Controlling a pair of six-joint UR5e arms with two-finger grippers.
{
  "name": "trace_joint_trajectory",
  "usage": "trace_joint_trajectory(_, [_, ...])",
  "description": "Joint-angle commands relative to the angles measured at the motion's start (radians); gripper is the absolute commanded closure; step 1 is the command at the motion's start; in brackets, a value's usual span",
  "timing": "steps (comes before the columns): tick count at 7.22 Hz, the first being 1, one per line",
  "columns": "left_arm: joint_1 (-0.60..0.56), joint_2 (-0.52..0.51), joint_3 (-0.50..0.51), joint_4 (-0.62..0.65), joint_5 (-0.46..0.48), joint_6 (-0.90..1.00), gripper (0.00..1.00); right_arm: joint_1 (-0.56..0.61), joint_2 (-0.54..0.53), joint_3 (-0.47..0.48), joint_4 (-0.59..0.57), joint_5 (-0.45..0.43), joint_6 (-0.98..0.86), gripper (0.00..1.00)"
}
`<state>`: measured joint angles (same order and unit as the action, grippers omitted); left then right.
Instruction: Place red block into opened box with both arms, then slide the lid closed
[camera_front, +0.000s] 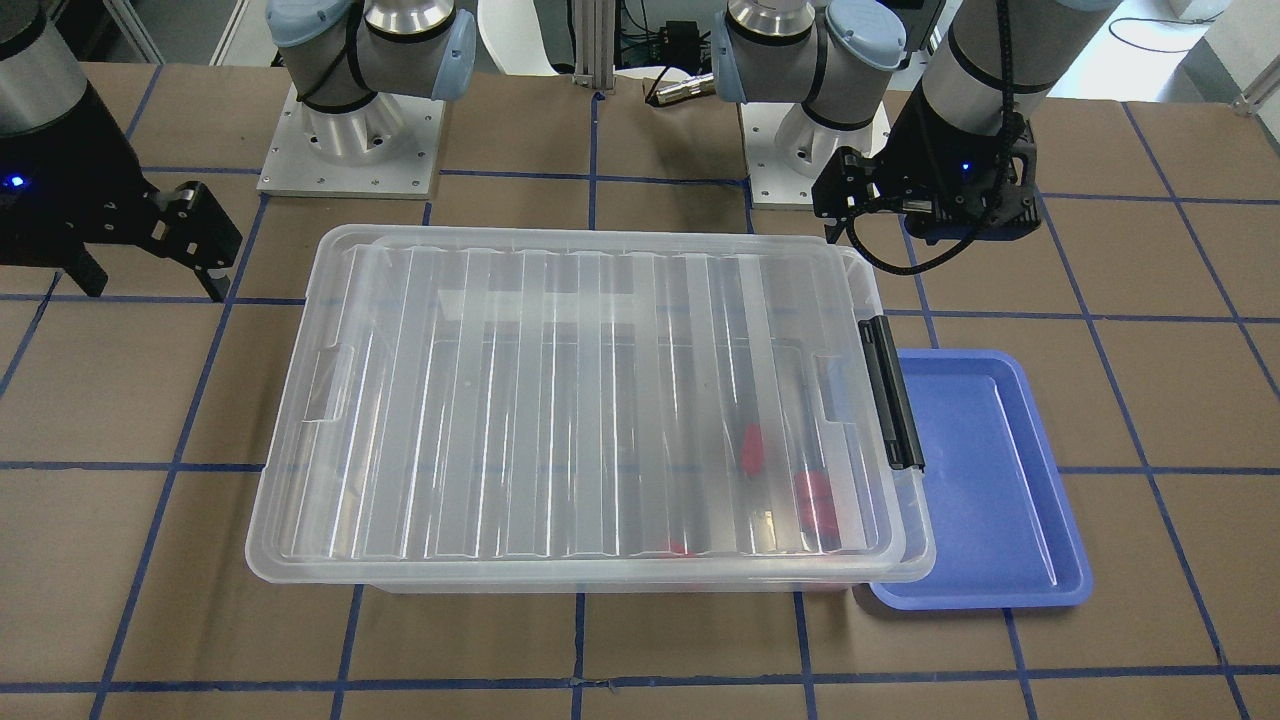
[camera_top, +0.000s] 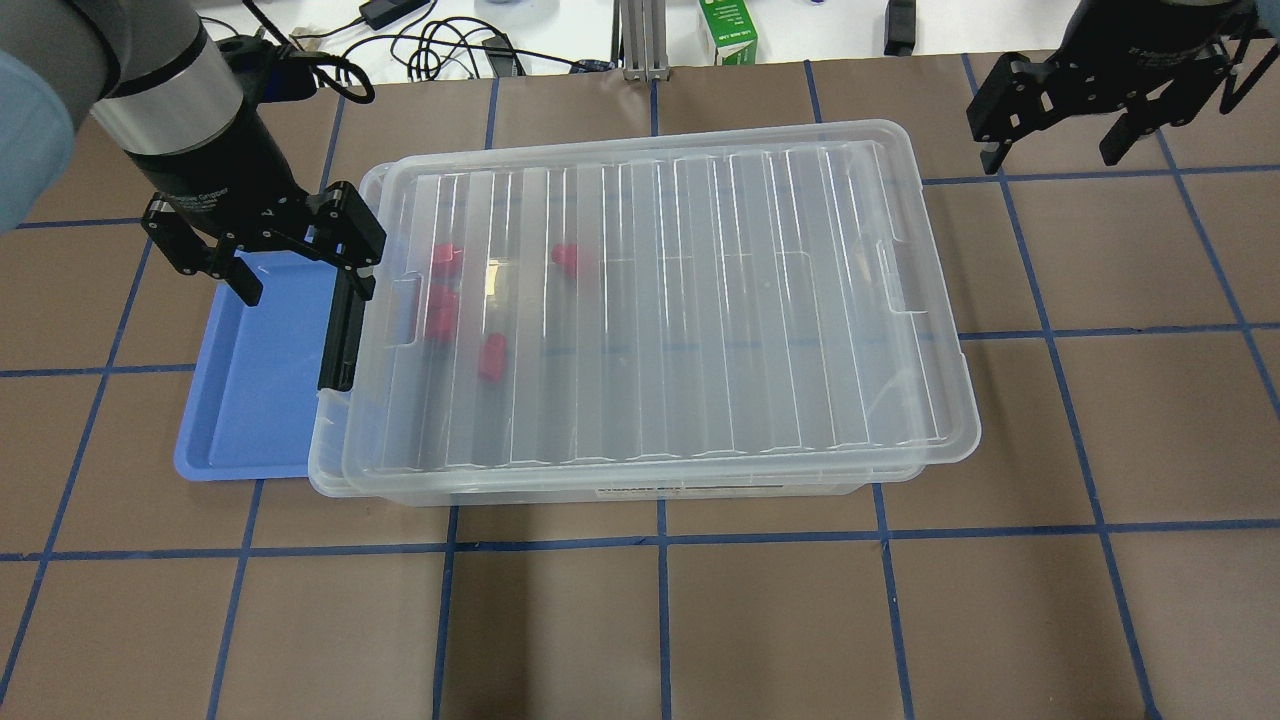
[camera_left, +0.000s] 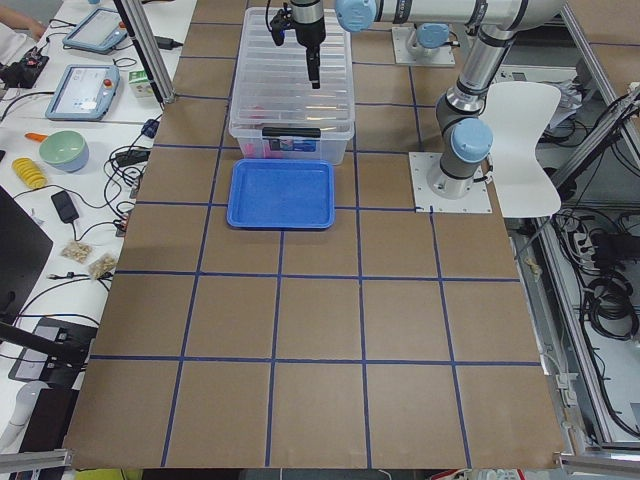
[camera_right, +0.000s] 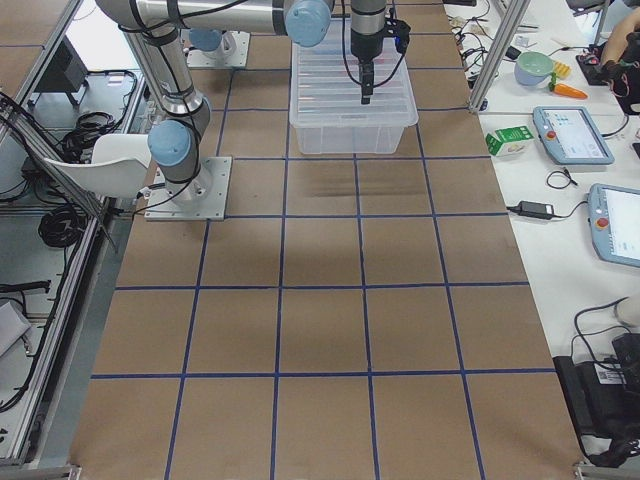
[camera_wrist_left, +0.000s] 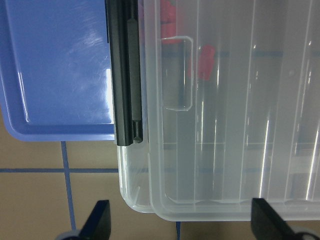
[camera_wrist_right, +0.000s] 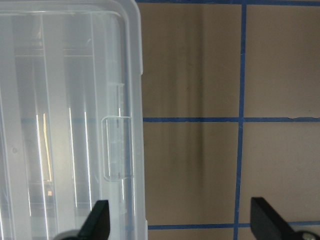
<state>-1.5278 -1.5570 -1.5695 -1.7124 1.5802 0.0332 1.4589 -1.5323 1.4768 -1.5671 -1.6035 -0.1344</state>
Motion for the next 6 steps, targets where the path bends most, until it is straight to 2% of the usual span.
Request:
trace_joint_trajectory(1, [0.000, 0.000, 0.003, 0.014, -0.002, 0.005, 0.00, 0.088, -0.002, -0.032, 0.051, -0.006, 0.004, 0.00])
trace_joint_trajectory(6, [0.000, 0.000, 0.000, 0.033, 0.000, 0.004, 0.00, 0.101, 0.011, -0.035, 0.065, 0.011, 0.027, 0.00])
